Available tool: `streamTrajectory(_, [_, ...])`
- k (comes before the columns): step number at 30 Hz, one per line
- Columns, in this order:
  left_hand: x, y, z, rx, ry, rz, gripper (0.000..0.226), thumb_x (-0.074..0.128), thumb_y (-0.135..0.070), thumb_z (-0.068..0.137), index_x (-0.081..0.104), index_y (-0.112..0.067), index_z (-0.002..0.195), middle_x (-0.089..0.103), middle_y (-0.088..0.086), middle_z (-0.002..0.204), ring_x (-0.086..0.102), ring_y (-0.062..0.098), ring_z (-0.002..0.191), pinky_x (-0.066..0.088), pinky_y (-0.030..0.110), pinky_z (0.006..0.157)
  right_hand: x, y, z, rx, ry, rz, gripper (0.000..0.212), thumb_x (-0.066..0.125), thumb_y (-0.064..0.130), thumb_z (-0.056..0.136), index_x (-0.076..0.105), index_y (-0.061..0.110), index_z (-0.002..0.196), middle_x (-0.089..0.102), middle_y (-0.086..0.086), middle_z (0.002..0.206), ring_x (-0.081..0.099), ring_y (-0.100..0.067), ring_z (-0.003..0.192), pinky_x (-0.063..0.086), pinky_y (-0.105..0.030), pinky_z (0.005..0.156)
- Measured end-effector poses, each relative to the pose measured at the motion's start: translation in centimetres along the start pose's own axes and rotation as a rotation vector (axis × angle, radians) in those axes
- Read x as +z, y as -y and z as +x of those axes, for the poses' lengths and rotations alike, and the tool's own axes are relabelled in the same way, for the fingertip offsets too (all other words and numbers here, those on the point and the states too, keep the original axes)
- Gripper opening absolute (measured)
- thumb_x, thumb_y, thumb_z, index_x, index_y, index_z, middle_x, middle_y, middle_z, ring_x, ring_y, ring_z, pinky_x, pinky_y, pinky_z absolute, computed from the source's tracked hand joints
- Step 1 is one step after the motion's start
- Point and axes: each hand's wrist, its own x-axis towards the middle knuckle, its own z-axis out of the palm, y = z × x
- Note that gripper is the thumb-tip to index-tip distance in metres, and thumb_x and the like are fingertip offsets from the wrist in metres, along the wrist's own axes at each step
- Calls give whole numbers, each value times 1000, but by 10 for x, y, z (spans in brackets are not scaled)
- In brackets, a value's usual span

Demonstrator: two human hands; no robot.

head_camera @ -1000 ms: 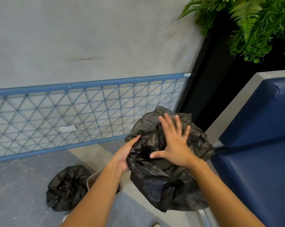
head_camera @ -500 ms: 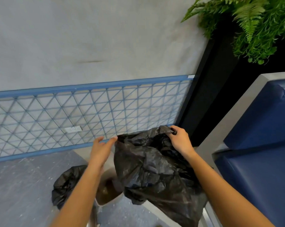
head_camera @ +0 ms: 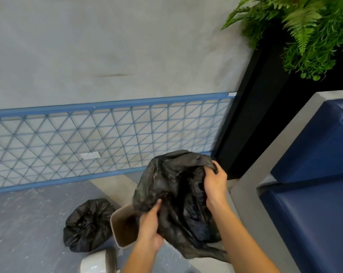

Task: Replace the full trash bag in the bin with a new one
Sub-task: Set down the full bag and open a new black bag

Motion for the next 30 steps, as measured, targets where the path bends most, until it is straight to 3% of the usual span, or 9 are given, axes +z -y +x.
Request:
streamTrajectory(3, [-35,-16,9,37,136,-108,36,61,-31,85,77,-11,59,70,19,84,71,22,57,56,32,45,-26,12,20,187,-157,288,16,47,14,95,59,7,102,64,-9,90,63,-11,62,53,-25,62])
streamTrajectory(5, [-50,-31,6,128,196,-120,30,86,-45,51,70,-23,38,70,6,61,65,7,43,51,22,38,-42,18,30,200,-213,306,19,47,18,96,56,7,109,60,-12,99,59,-16,69,50,-30,67])
streamTrajectory(10, [-59,-38,16,55,142,-95,44,47,-30,89,78,-11,64,72,17,78,71,19,61,56,27,47,-50,17,35,264,-184,287,35,49,23,95,52,4,124,61,-13,106,60,-20,78,49,-29,63])
streamTrajectory(12, [-84,-43,32,252,-244,-76,41,44,-28,93,79,-16,77,65,14,79,68,16,59,54,23,52,-48,12,33,295,-182,296,38,49,24,95,50,5,127,61,-13,106,60,-22,81,49,-30,63])
streamTrajectory(14, [-105,-40,39,414,-631,-68,46,52,-44,84,67,-11,113,64,16,104,66,25,92,54,36,82,-46,8,32,327,-182,304,40,50,25,95,47,5,130,61,-14,106,61,-26,86,49,-31,64])
streamTrajectory(16, [-101,-32,32,643,-698,243,69,58,-62,77,53,-18,129,55,13,131,52,29,120,41,46,104,-42,3,30,364,-179,307,45,51,27,94,45,5,133,60,-16,114,60,-30,94,49,-31,64])
streamTrajectory(20, [-49,-26,24,537,-223,416,88,56,-66,75,24,-27,147,36,3,146,35,27,136,29,49,114,-31,-6,23,429,-111,304,43,51,29,93,50,5,129,63,-16,115,63,-29,93,50,-31,63])
streamTrajectory(26, [-7,-19,32,-110,206,593,41,72,-28,80,65,-5,113,74,13,90,67,28,88,53,38,84,-34,1,16,421,149,173,21,49,23,95,64,9,89,73,-2,64,69,-17,61,53,-24,53])
streamTrajectory(30, [-6,-23,31,-96,256,330,36,64,-29,86,67,-4,112,70,19,108,64,33,105,51,41,89,-63,5,29,279,165,3,32,56,20,92,56,7,122,70,-8,101,67,-16,82,51,-30,73])
